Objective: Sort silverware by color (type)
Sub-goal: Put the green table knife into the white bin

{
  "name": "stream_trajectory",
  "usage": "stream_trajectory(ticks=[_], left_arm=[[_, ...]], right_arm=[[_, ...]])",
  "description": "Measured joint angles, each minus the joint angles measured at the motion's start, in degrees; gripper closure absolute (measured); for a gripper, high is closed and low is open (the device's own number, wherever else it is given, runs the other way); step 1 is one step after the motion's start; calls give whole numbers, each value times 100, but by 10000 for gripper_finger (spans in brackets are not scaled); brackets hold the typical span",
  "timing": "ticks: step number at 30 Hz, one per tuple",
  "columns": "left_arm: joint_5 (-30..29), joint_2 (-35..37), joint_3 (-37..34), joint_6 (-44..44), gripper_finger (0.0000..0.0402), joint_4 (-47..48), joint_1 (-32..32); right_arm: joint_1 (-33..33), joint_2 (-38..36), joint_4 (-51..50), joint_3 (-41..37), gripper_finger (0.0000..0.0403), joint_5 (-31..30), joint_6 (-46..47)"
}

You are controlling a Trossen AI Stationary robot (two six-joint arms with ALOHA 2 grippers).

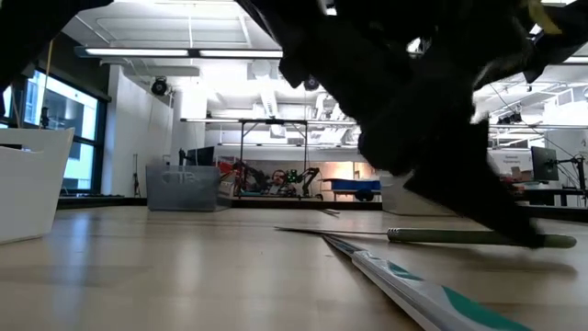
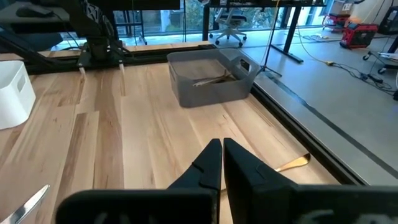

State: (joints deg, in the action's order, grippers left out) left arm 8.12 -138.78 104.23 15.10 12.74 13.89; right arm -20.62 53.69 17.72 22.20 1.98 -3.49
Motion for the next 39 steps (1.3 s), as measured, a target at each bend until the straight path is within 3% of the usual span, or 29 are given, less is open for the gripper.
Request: stream_trajectory(ticks=[4,14,19,25,35,39], left_arm=[[-214,-79,10,84,266,73,-74],[-24,-189,28,328,339,302,-118],[-60,-201,171,529,341,561,-107],[-199,-151,650,1051,341,1584,-60],[-515,736,750,1213,341,3271,145],[-440,1074,738,1017,341,3366,400]], right_arm=[[0,0,0,0,403,0,-44],[0,0,1,0,403,-2,-45],[0,0,3,0,403,-1,-8],[0,0,-59,0,403,-1,-2],[0,-2,-160,2,403,0,-46],[0,-2,-163,2,403,0,-53]])
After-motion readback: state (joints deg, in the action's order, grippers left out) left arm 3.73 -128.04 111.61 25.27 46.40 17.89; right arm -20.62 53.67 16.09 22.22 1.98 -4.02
